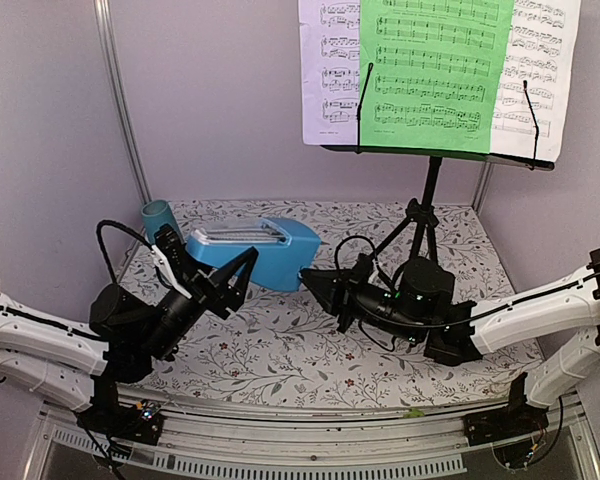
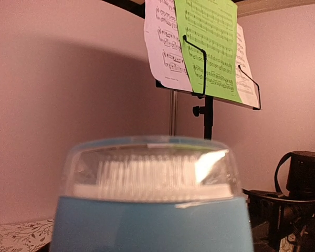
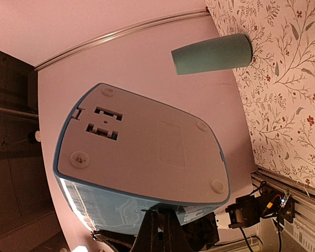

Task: Set up the instrument practice props
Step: Screw the knob on the metronome onto the metronome, then place the metronome at the center of the board.

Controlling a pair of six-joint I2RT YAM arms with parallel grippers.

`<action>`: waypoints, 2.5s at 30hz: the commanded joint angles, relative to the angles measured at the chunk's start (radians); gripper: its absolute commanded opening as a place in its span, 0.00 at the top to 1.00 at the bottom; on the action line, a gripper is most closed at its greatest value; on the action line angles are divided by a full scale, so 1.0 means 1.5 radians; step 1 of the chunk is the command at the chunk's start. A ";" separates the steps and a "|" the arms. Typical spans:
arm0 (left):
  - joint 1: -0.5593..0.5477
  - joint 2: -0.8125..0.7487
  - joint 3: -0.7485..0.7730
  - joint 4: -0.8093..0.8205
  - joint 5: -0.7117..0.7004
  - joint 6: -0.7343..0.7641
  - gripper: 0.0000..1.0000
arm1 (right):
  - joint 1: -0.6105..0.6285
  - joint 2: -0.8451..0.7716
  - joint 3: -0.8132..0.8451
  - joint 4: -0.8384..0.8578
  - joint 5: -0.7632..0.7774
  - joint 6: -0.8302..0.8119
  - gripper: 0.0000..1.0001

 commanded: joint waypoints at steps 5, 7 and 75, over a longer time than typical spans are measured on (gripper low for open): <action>-0.030 -0.017 0.012 0.069 0.016 -0.007 1.00 | -0.029 0.002 -0.018 0.114 0.090 0.046 0.93; -0.029 -0.027 0.033 0.019 -0.023 -0.030 1.00 | -0.029 -0.016 -0.024 0.088 0.090 0.016 0.77; 0.507 0.098 0.362 0.124 1.211 -0.807 1.00 | 0.086 -0.421 -0.019 -0.363 0.131 -1.324 0.29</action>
